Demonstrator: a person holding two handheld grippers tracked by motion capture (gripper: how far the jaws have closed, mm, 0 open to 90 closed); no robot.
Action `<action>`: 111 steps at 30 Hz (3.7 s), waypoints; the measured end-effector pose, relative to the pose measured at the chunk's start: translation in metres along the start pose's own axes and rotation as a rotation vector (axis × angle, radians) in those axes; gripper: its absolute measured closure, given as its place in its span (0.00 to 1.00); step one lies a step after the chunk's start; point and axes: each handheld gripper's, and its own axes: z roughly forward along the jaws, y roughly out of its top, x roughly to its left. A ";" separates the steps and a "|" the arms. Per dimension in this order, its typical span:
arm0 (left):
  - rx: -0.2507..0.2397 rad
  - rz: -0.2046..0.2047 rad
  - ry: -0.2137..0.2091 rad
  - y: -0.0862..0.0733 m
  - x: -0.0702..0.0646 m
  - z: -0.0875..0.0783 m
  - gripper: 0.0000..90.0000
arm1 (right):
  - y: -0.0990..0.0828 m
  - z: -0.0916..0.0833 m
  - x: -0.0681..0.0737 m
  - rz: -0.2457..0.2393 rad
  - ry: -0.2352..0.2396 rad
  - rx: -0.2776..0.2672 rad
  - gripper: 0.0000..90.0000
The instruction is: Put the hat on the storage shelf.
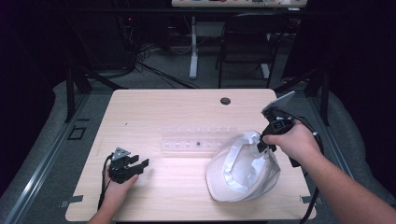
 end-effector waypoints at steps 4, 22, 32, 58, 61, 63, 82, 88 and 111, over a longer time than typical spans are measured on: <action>-0.001 0.001 0.000 0.000 0.000 0.000 0.53 | 0.000 -0.005 -0.001 0.046 0.064 -0.013 0.89; -0.011 -0.002 0.007 -0.001 -0.001 0.001 0.53 | -0.002 -0.021 -0.015 0.136 0.389 -0.016 0.89; -0.005 0.001 0.006 -0.001 -0.002 0.002 0.53 | -0.005 -0.024 -0.019 0.176 0.540 -0.043 0.89; -0.002 0.004 0.006 -0.001 -0.001 0.002 0.53 | 0.014 -0.059 -0.004 0.157 0.693 -0.145 0.90; -0.003 0.004 0.005 -0.001 -0.001 0.002 0.53 | 0.018 -0.060 -0.001 0.158 0.696 -0.153 0.90; -0.005 0.003 0.004 -0.001 -0.002 0.002 0.53 | 0.021 -0.060 0.001 0.160 0.696 -0.157 0.90; -0.006 0.007 -0.002 -0.001 -0.002 0.003 0.53 | 0.055 -0.067 0.023 0.181 0.668 -0.196 0.90; -0.005 0.006 -0.004 0.000 -0.002 0.003 0.53 | 0.068 -0.066 0.032 0.192 0.654 -0.211 0.90; -0.012 0.006 -0.009 0.000 -0.002 0.003 0.53 | 0.098 -0.054 0.061 0.241 0.587 -0.266 0.90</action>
